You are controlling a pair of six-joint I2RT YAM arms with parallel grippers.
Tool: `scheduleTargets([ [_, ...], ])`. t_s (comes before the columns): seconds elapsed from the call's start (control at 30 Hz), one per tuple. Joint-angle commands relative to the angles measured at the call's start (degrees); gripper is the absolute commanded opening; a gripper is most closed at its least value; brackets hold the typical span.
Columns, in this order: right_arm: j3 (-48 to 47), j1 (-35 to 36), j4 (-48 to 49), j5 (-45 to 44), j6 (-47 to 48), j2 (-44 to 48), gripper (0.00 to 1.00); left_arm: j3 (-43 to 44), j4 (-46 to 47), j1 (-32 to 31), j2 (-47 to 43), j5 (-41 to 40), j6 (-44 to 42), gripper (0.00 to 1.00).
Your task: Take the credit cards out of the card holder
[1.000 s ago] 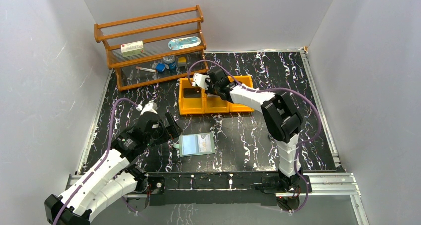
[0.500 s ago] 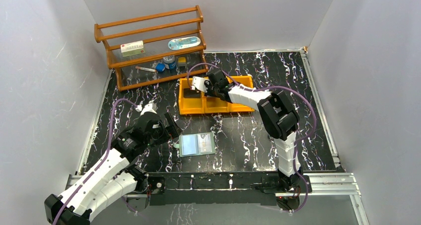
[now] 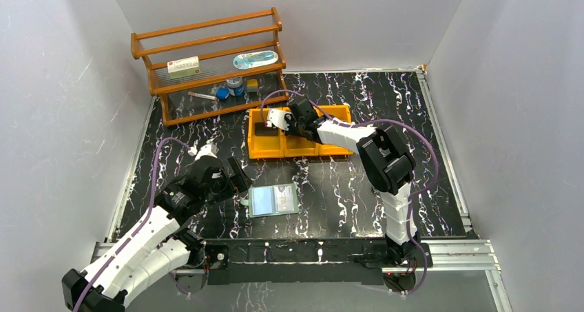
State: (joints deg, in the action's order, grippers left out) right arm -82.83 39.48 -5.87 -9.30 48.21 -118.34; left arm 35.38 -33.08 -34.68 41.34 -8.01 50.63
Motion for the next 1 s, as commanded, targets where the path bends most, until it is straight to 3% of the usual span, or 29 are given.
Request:
scheduleTargets([
  [0.0,0.8,-0.3,1.6,-0.7,-0.3,1.2,0.35,-0.6,-1.0,0.0,-0.1,-0.8,0.2,0.98],
  [0.4,-1.1,-0.5,0.5,-1.6,-6.6,2.3,0.42,-0.5,-1.0,0.0,0.5,-0.4,0.3,0.98],
  [0.7,1.1,-0.5,3.9,1.6,-16.2,11.9,0.52,-0.2,0.1,0.0,1.2,0.5,-0.1,0.98],
  [0.83,8.6,-0.5,8.8,3.9,-31.7,22.1,0.54,0.2,1.0,-0.1,2.1,1.8,-0.6,0.98],
  [0.97,19.4,-0.5,12.2,7.7,-56.2,32.0,0.68,0.8,3.1,0.0,2.8,4.2,-1.8,0.98],
])
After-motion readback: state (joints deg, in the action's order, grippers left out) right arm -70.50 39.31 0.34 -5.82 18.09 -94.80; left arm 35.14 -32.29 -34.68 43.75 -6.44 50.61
